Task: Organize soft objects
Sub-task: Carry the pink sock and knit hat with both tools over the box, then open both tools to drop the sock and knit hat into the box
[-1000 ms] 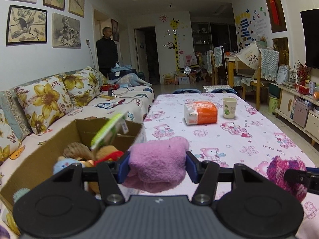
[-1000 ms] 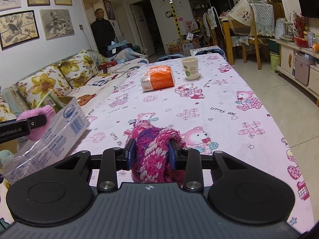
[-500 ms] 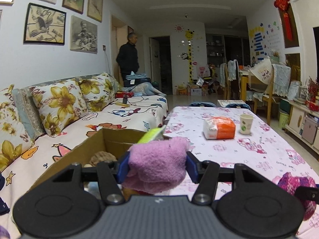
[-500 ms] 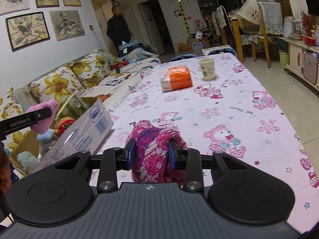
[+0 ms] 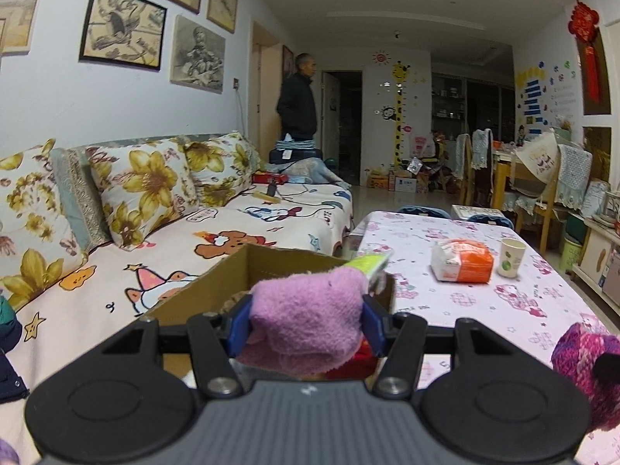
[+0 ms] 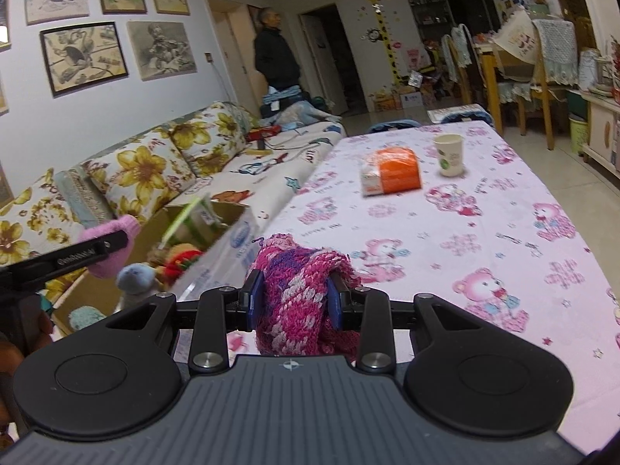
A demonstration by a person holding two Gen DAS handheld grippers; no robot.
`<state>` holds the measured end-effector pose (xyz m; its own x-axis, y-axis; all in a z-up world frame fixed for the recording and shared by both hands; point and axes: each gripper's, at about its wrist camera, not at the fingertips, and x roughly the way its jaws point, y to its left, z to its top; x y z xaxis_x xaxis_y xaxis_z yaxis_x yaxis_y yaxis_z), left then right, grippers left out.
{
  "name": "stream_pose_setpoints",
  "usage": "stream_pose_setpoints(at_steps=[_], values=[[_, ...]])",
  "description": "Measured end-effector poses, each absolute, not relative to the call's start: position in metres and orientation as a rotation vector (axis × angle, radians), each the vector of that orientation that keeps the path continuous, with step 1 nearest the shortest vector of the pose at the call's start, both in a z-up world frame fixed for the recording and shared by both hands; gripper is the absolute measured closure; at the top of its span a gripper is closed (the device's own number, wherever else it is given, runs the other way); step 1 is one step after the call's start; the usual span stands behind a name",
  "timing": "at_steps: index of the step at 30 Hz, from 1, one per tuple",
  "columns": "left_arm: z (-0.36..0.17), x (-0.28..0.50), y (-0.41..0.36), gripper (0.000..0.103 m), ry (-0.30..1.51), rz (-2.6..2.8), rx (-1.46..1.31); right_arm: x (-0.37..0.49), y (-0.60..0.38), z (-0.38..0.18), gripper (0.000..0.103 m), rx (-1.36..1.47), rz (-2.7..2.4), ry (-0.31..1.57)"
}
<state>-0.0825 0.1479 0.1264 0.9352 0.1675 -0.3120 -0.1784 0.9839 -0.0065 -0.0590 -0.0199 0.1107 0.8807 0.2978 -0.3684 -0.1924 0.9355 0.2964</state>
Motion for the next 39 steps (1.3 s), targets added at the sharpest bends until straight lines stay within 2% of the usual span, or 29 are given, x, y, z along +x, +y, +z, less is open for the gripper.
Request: stream_pose_setpoints(at_steps=[25, 39], values=[[0.113, -0.049, 0.217, 0.046, 0.373, 0.314, -0.16, -0.031, 0.045, 0.128, 0.061, 0.182, 0.509, 0.406], [0.108, -0.04, 0.244, 0.043, 0.358, 0.32, -0.203, -0.034, 0.061, 0.114, 0.061, 0.16, 0.634, 0.468]])
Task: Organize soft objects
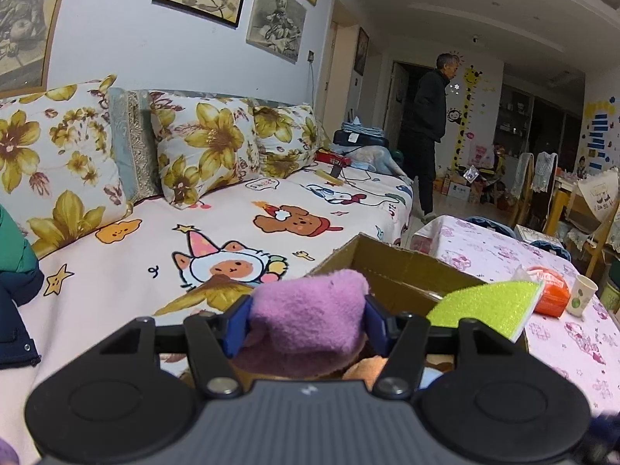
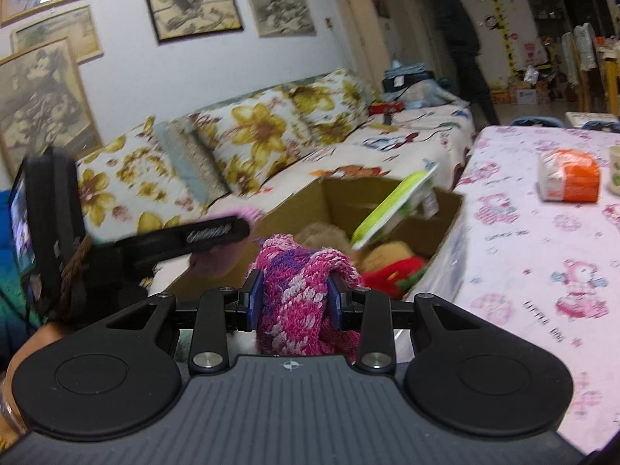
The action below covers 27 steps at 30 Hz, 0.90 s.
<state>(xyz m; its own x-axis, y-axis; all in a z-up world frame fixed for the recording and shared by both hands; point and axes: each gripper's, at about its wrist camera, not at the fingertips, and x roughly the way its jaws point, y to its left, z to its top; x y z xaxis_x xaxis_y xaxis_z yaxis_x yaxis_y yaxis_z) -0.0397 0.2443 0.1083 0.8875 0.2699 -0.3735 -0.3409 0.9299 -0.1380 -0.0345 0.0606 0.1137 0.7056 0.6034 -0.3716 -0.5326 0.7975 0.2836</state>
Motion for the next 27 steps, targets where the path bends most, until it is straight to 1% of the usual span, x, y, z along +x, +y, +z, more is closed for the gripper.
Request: stream_pose_setpoints(at_steps=[3, 5, 6, 8, 9, 10, 11, 12, 13, 14, 15, 16, 17, 21, 27], values=[[0.106, -0.038, 0.245, 0.043, 0.371, 0.279, -0.216, -0.043, 0.063, 0.109, 0.061, 0.127, 0.681, 0.504], [0.103, -0.035, 0.243, 0.043, 0.397, 0.244, -0.222, -0.047, 0.065, 0.105, 0.056, 0.094, 0.689, 0.523], [0.101, -0.033, 0.243, 0.042, 0.407, 0.239, -0.22, -0.048, 0.066, 0.104, 0.05, 0.083, 0.699, 0.538], [0.099, -0.032, 0.241, 0.042, 0.416, 0.239, -0.208, -0.052, 0.065, 0.103, 0.03, 0.084, 0.699, 0.554], [0.099, -0.032, 0.241, 0.038, 0.416, 0.235, -0.203, -0.055, 0.063, 0.104, 0.014, 0.088, 0.693, 0.554], [0.1, -0.033, 0.241, 0.03, 0.413, 0.236, -0.202, -0.059, 0.06, 0.105, 0.009, 0.092, 0.691, 0.547], [0.101, -0.035, 0.241, 0.025, 0.406, 0.242, -0.2, -0.062, 0.057, 0.109, 0.008, 0.096, 0.691, 0.541], [0.102, -0.036, 0.243, 0.017, 0.4, 0.247, -0.197, -0.066, 0.053, 0.11, 0.005, 0.1, 0.689, 0.535], [0.103, -0.037, 0.243, 0.014, 0.393, 0.25, -0.195, -0.069, 0.05, 0.112, 0.003, 0.107, 0.686, 0.529], [0.105, -0.039, 0.243, 0.013, 0.384, 0.247, -0.193, -0.074, 0.046, 0.114, 0.003, 0.117, 0.682, 0.522], [0.106, -0.041, 0.243, 0.01, 0.375, 0.242, -0.194, -0.077, 0.042, 0.114, 0.003, 0.128, 0.676, 0.517], [0.108, -0.043, 0.241, 0.005, 0.366, 0.24, -0.194, -0.08, 0.038, 0.116, 0.003, 0.139, 0.67, 0.513], [0.109, -0.046, 0.24, 0.003, 0.357, 0.244, -0.19, -0.084, 0.033, 0.117, 0.003, 0.15, 0.662, 0.508], [0.113, -0.056, 0.235, 0.001, 0.333, 0.241, -0.179, -0.094, 0.013, 0.12, 0.002, 0.195, 0.604, 0.488], [0.12, -0.073, 0.22, 0.001, 0.289, 0.232, -0.151, -0.111, -0.02, 0.118, 0.0, 0.25, 0.466, 0.479]])
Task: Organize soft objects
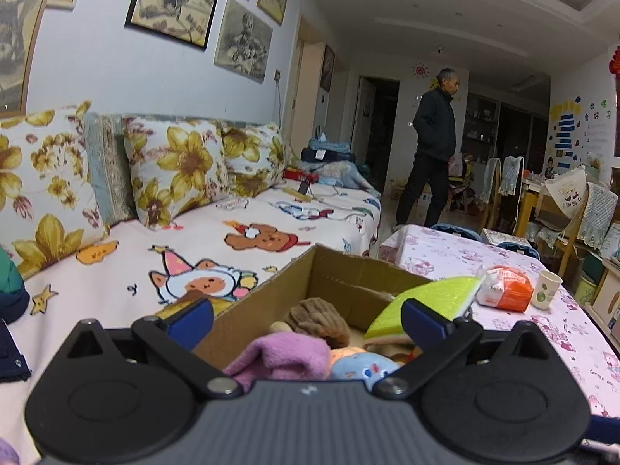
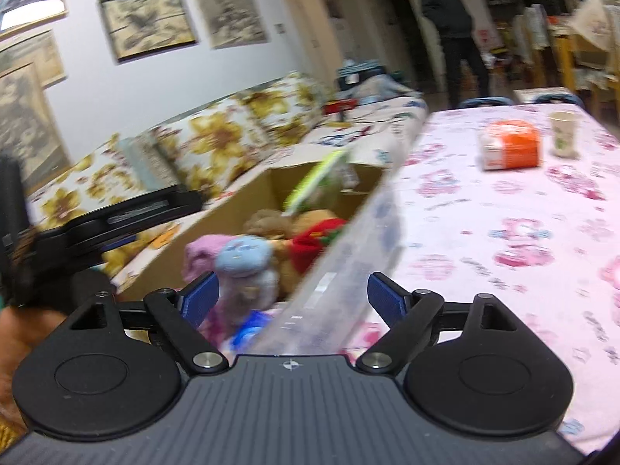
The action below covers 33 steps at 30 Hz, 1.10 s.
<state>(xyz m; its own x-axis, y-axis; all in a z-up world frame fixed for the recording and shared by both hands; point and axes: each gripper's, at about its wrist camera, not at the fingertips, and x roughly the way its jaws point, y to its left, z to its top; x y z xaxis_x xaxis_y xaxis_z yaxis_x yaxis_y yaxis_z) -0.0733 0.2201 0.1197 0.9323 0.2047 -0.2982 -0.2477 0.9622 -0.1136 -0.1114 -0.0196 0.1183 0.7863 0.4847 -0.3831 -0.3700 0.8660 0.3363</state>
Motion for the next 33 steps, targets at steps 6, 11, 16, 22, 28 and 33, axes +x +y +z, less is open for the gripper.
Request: stream_pose_setpoints(at_steps=[6, 11, 16, 22, 28, 33], values=[[0.125, -0.088, 0.211, 0.001, 0.265, 0.221, -0.182, -0.127, -0.043, 0.126, 0.0, 0.256, 0.328, 0.451], [0.126, -0.104, 0.195, 0.001, 0.256, 0.203, -0.166, -0.139, -0.05, 0.133, 0.0, 0.262, 0.284, 0.427], [0.129, -0.121, 0.183, 0.001, 0.289, 0.186, -0.152, -0.143, -0.054, 0.14, 0.0, 0.249, 0.248, 0.401], [0.137, -0.143, 0.17, 0.001, 0.311, 0.155, -0.099, -0.156, -0.053, 0.147, 0.0, 0.228, 0.207, 0.383], [0.147, -0.17, 0.158, 0.001, 0.316, 0.159, -0.057, -0.173, -0.052, 0.154, 0.0, 0.216, 0.171, 0.389], [0.151, -0.185, 0.15, 0.001, 0.323, 0.157, -0.032, -0.184, -0.053, 0.157, 0.0, 0.223, 0.187, 0.39]])
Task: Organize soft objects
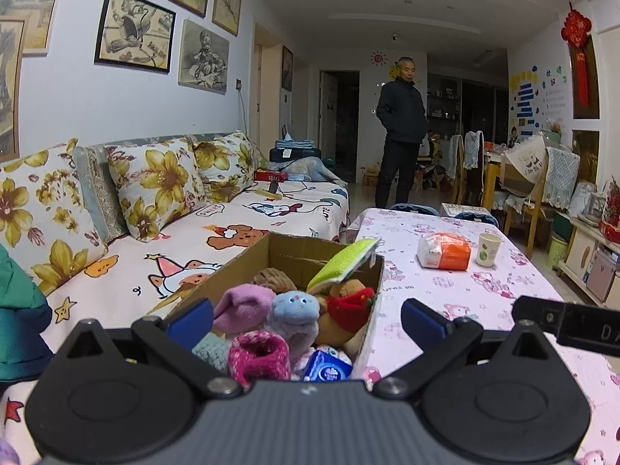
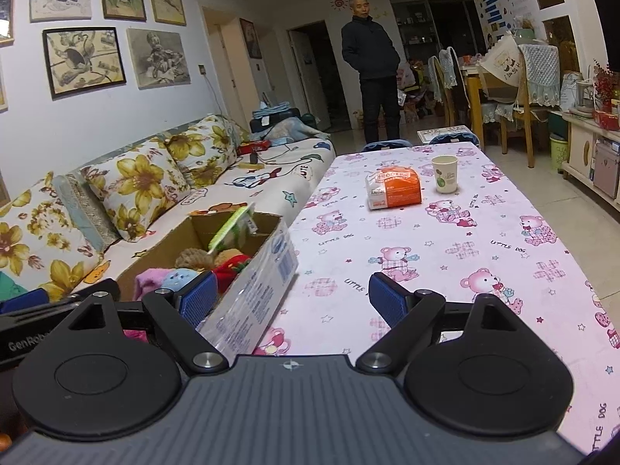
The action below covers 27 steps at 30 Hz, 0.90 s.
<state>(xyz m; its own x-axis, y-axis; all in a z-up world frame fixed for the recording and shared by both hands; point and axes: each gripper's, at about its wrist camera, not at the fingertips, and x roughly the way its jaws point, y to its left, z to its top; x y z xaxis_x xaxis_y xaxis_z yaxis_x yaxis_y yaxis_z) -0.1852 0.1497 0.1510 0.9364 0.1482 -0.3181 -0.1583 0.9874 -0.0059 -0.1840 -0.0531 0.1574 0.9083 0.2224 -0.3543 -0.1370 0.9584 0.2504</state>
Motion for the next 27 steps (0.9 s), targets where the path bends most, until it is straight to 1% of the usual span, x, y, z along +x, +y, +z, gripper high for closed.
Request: stream_pose_setpoints(at_steps=[12, 27], values=[[0.159, -0.214, 0.147, 0.001, 0.292, 0.17, -0.016, -0.203, -0.05, 0.162, 0.0, 0.163, 0.205, 0.373], [0.159, -0.227, 0.146, 0.001, 0.264, 0.194, -0.014, -0.2, -0.052, 0.162, 0.0, 0.136, 0.226, 0.355]])
